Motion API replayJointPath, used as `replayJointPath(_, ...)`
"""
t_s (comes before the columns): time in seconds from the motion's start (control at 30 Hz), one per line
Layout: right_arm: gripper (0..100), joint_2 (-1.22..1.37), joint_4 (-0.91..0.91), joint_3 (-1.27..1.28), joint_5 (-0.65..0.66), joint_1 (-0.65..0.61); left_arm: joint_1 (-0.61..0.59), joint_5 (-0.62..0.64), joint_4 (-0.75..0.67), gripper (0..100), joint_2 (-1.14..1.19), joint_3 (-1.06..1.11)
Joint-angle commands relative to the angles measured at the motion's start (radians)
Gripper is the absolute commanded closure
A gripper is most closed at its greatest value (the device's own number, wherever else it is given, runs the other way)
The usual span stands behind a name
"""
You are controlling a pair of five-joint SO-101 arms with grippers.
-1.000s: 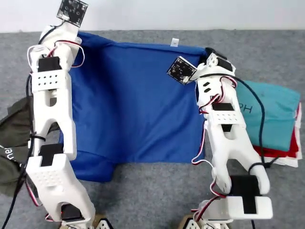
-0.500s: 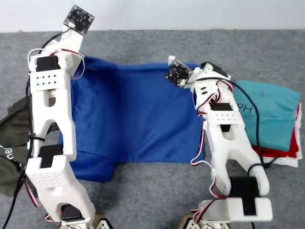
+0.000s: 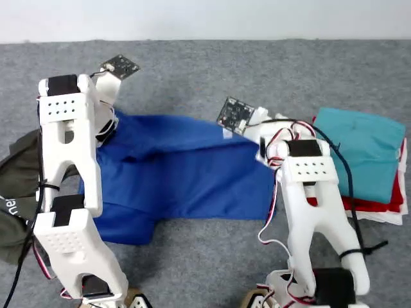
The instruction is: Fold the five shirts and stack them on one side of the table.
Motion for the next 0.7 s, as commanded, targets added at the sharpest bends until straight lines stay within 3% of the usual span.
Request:
replayJointPath(0.0, 98.8, -0.087, 0.136, -0.017, -0.041, -0.004, -0.068, 0.015, 0.037, 98, -0.127, 0.038)
replayJointPath(0.23, 98.8, -0.116, 0.323, -0.015, -0.058, -0.019, -0.129, -0.003, 0.037, 98, -0.344, 0.363)
replayJointPath(0.4, 98.8, -0.107, 0.341, -0.003, -0.060, -0.022, -0.129, -0.012, 0.035, 98, -0.483, 0.584)
replayJointPath(0.67, 98.8, -0.117, 0.398, 0.051, -0.058, -0.038, -0.132, -0.012, 0.035, 98, -0.555, 0.765)
